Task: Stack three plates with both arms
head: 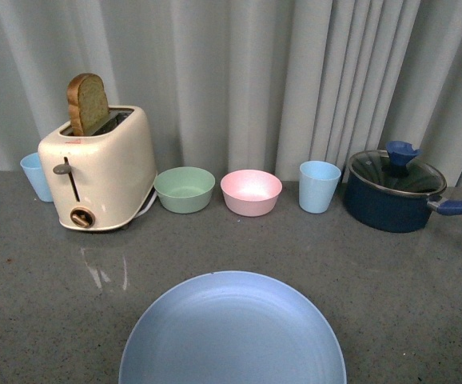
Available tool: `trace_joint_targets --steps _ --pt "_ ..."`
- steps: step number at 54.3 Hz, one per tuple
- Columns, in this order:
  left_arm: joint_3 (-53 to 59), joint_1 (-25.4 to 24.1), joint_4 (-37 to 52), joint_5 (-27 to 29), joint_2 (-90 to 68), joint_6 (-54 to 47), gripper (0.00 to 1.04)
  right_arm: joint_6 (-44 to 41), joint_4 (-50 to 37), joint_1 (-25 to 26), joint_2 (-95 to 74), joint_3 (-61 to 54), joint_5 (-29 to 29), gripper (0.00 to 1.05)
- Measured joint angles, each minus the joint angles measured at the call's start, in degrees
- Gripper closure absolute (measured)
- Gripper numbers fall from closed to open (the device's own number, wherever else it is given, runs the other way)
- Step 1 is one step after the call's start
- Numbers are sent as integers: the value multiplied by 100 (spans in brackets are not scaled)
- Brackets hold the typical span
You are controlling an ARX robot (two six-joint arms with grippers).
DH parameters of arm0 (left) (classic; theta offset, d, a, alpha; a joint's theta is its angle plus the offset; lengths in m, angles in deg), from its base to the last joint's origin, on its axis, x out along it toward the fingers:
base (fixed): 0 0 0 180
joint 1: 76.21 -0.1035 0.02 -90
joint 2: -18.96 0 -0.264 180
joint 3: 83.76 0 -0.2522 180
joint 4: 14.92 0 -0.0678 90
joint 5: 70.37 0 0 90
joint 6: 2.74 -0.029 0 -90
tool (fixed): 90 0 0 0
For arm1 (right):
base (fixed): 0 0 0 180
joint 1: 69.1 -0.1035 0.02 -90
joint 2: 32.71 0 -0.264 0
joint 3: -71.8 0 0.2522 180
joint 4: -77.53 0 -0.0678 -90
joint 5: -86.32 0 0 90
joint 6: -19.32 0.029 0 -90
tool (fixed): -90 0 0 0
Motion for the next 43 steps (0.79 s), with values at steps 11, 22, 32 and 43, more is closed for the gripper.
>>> trace_joint_targets --steps 11,22,32,43 --pt "0 0 0 0 0 0 7 0 2 0 0 0 0 45" --pt "0 0 0 0 0 0 7 0 2 0 0 0 0 10" --pt "0 0 0 2 0 0 7 2 2 0 0 0 0 7" --pt "0 0 0 0 0 0 7 2 2 0 0 0 0 7"
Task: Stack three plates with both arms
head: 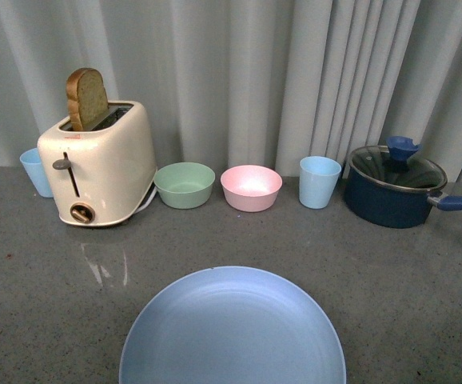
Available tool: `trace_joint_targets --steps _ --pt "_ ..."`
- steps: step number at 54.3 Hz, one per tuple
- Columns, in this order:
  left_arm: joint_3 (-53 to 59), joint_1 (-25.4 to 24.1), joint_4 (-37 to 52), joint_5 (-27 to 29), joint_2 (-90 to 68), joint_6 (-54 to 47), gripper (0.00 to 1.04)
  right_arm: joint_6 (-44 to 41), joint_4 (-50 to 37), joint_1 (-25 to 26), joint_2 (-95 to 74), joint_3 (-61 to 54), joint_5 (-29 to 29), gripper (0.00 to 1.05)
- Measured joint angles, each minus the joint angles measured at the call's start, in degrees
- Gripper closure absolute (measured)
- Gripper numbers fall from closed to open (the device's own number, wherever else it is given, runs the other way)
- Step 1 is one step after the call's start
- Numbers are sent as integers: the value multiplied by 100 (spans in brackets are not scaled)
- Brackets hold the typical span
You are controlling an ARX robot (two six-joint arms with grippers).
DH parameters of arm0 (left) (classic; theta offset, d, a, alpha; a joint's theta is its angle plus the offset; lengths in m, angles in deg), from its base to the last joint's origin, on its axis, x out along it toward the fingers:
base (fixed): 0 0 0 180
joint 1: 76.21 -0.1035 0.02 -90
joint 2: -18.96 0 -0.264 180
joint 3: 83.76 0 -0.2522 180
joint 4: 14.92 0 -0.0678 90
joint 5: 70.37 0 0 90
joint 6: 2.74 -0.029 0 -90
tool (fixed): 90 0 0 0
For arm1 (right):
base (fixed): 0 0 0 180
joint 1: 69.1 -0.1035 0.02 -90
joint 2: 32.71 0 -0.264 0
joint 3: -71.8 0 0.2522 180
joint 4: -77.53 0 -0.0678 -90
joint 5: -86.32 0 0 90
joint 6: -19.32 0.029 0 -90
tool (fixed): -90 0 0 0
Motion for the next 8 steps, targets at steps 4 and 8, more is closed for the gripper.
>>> trace_joint_targets --steps 4,8 --pt "0 0 0 0 0 0 7 0 0 0 0 0 0 7" --pt "0 0 0 0 0 -2 7 0 0 0 0 0 0 7"
